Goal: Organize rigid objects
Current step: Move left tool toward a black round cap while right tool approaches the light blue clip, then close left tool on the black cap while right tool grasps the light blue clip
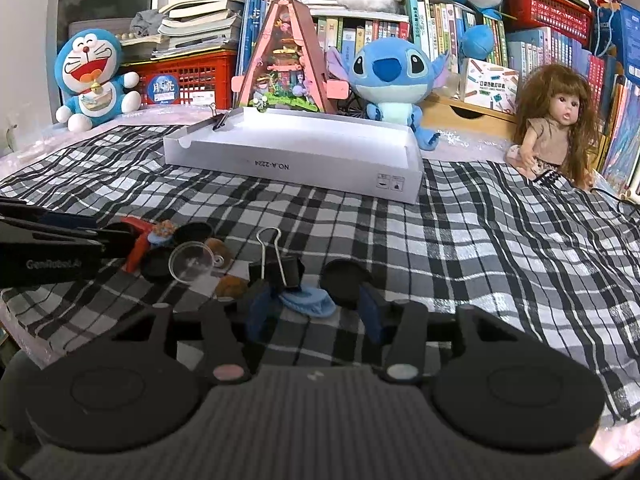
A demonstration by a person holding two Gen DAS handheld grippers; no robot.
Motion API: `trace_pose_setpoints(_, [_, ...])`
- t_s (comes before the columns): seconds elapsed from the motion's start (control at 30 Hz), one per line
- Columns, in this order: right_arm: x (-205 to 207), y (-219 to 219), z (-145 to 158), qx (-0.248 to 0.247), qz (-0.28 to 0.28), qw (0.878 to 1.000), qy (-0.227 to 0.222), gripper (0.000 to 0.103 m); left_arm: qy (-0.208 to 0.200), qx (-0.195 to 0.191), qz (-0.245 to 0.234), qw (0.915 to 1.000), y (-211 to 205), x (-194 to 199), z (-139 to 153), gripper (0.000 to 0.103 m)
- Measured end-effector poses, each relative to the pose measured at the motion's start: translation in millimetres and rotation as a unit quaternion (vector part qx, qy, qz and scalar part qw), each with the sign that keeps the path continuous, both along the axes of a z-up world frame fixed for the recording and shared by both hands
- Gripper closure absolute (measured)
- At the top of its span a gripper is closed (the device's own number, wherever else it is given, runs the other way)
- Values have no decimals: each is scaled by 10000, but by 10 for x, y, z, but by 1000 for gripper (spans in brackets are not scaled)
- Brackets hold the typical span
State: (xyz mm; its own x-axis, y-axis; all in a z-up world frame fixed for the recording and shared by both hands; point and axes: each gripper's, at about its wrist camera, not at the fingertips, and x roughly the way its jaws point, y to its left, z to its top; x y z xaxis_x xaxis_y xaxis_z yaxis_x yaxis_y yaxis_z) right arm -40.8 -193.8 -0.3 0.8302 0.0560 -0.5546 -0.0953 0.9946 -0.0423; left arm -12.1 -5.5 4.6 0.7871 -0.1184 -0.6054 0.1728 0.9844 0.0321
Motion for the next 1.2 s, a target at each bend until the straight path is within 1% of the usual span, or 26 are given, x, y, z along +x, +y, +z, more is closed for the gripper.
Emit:
trace_pose_setpoints(0.2, [47, 30, -30, 49, 25, 10000, 82, 35, 25, -89, 4, 10000, 32, 21, -50, 65])
trace_pose_setpoints(0.27, [32, 15, -31, -11, 51, 10000, 78, 33, 18, -75, -10, 10000, 32, 27, -55, 65])
trace_pose_setpoints(0.33, [4, -29, -31, -87, 31, 9999, 60, 29, 15, -77, -9, 10000, 37, 32, -62, 65])
trace_pose_setpoints(0.4, [-15, -102, -35, -127, -14, 9999, 80, 28, 17, -84, -5, 10000, 36, 29, -60, 65])
trace_pose_setpoints(0.53, [-33, -245, -31, -157, -157, 9997, 125, 23, 8, -111, 4, 9999, 57, 25, -69, 65])
trace_pose_setpoints(0.77, [-23, -372, -26, -163, -539, 9983, 146, 19, 1, -269, 32, 9996, 110, 1, -51, 65])
trace_pose_setpoints(0.87, [-46, -342, -12, -99, -490, 9987, 73, 19, 3, -272, 59, 9996, 126, -3, -48, 65])
trace_pose_setpoints(1.03, [-76, -171, 13, -239, -267, 9993, -98, 19, 0, -314, 70, 9995, 139, -15, -36, 66])
trace_pose_setpoints(1.2, [2, -24, -9, -205, -192, 9996, -53, 19, -11, -276, 34, 9996, 104, -24, -36, 66])
